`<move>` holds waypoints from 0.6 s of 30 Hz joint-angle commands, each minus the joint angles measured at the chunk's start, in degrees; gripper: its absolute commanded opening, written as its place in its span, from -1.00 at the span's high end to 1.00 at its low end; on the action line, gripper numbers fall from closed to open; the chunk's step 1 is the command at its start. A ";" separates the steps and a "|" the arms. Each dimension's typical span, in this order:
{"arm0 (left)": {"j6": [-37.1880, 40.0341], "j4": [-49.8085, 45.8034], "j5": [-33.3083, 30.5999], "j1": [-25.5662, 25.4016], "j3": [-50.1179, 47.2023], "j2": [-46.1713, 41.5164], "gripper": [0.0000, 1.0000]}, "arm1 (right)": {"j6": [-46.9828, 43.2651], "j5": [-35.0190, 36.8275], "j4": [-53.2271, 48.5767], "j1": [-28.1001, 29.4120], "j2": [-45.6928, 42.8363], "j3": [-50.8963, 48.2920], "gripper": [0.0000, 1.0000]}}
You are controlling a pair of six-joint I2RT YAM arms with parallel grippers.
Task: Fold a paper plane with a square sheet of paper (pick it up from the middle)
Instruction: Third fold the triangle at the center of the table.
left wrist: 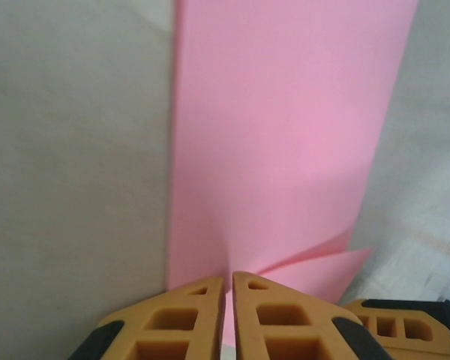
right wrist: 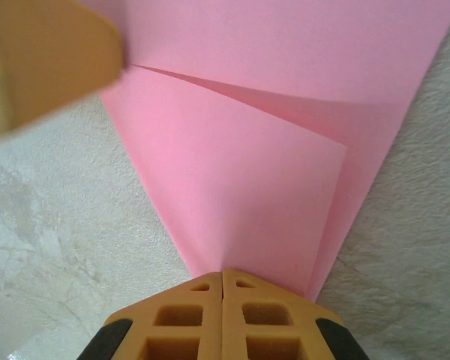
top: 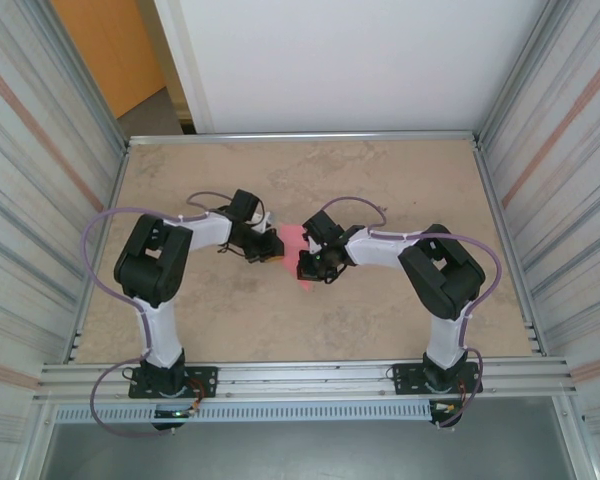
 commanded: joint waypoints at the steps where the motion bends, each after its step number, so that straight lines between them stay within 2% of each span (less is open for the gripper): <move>1: 2.61 -3.32 -8.12 4.30 1.05 2.09 0.71 | -1.52 5.30 -11.47 -1.40 1.45 -3.76 0.92; 6: 1.98 -4.11 -7.22 5.74 2.26 -1.43 0.70 | -3.65 1.48 -10.25 -1.67 -1.35 -1.67 0.87; 9: -0.31 -3.45 -4.92 5.62 0.95 -5.19 0.66 | -3.54 -1.37 -7.55 -1.76 -5.16 0.03 0.73; 13: -5.90 0.62 -2.10 4.80 -4.12 -10.54 0.49 | 2.35 -1.98 -0.87 -2.67 -9.37 -0.48 0.34; 18: -13.03 6.96 1.53 2.40 -10.17 -14.14 0.23 | 7.13 -2.95 4.40 -3.46 -8.20 -1.62 0.27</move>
